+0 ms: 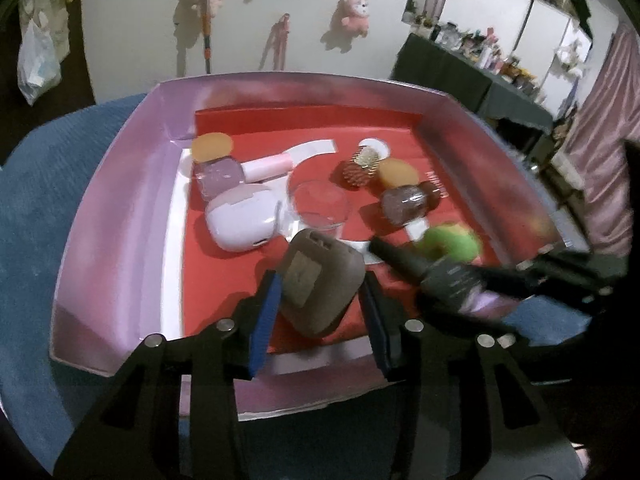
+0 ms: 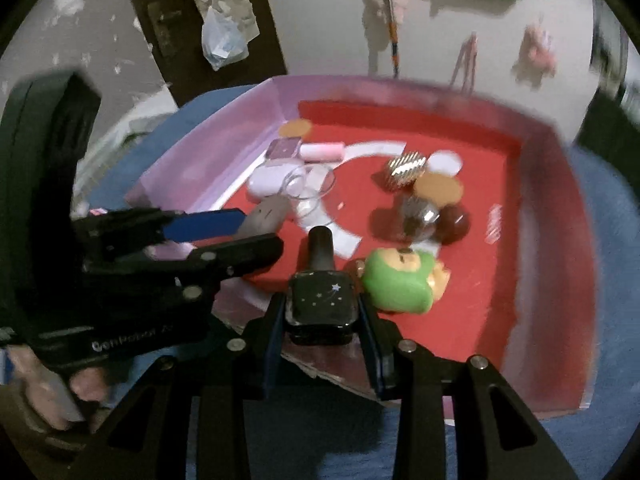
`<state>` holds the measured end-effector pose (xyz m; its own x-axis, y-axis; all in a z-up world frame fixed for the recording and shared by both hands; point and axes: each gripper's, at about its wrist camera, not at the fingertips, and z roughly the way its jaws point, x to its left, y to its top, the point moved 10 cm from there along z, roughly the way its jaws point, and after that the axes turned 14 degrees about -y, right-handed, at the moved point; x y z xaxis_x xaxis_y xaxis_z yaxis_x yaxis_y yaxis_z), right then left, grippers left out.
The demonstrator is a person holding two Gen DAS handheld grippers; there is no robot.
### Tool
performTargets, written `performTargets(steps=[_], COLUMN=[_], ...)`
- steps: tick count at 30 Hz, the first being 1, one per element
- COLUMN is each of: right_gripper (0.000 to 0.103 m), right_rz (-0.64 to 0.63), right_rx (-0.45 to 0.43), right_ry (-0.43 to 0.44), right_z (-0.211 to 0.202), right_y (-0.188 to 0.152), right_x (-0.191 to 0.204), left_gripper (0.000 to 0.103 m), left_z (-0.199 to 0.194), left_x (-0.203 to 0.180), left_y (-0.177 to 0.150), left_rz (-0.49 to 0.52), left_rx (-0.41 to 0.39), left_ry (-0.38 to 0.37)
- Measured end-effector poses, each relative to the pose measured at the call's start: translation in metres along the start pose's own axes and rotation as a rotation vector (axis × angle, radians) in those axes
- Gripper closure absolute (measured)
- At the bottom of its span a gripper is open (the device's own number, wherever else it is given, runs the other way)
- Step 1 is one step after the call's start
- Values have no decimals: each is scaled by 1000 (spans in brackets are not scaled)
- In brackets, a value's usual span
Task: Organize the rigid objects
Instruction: 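Carry the eye shadow case and black watch over the box with both tools, then lower and release the case with the left tool while the right tool releases the watch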
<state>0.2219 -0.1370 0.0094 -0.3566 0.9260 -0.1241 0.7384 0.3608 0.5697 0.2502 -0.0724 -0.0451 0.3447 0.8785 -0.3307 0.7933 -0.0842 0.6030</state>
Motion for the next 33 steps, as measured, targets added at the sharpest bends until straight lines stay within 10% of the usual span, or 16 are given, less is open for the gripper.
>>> performTargets(steps=[20,24,33], right_gripper=[65,65,51], right_rz=[51,51,80], right_rx=[45,40,2], right_ry=[7,5,12], right_z=[18,17,2], right_y=[-8,-7,-5], right_x=[-9,-10,-19], left_gripper=[66,38,36], left_z=[5,3,-6], left_x=[4,4,-1], left_y=[-9,-10,-11], left_rz=[2,-2,-1], left_rx=[17,7,-21], left_ry=[19,16,13])
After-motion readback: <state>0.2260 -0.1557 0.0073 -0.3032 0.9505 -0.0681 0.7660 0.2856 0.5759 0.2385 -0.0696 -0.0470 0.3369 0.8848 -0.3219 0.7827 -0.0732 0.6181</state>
